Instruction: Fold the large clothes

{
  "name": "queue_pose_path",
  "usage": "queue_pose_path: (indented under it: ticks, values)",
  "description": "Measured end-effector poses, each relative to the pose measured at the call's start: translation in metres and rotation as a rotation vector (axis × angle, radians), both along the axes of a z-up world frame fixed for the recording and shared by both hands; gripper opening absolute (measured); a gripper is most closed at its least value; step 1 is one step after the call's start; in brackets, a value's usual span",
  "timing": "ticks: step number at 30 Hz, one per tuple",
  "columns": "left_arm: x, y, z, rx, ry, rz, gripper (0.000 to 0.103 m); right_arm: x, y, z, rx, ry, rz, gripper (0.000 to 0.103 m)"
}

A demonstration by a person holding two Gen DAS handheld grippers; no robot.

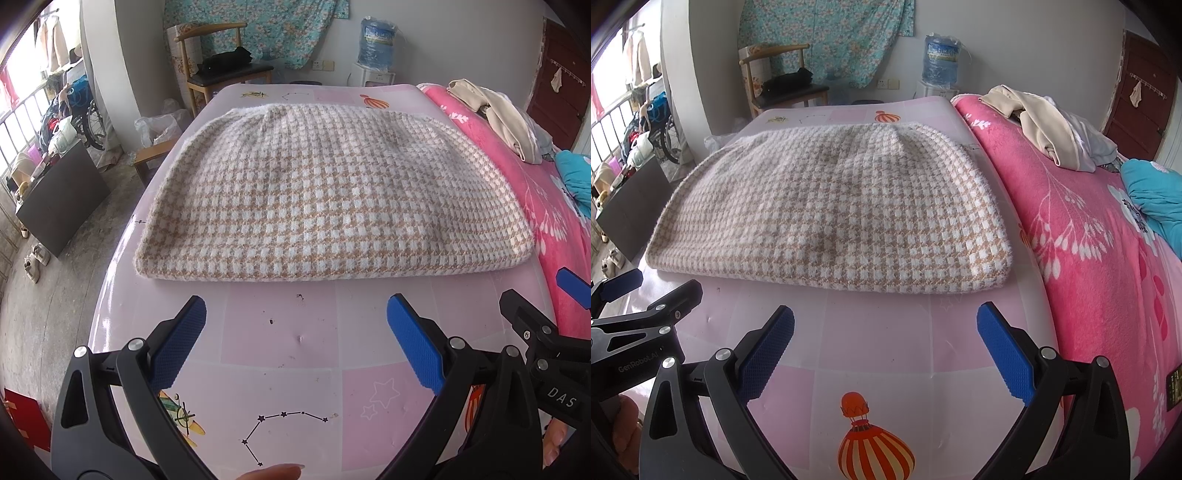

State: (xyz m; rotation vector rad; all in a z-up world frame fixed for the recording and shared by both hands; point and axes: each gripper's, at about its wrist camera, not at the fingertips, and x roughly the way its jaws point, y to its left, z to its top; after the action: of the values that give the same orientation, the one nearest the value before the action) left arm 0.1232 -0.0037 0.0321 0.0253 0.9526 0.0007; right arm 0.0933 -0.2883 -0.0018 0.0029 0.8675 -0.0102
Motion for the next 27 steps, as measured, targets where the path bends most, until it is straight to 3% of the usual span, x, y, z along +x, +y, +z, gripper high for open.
queue_pose_path:
  ticks: [27]
  values:
    - [0.0004,0.0013,0.0005,0.004,-0.004,0.0,0.095,0.0011,0.0006,0.0,0.0,0.003,-0.002,0.097]
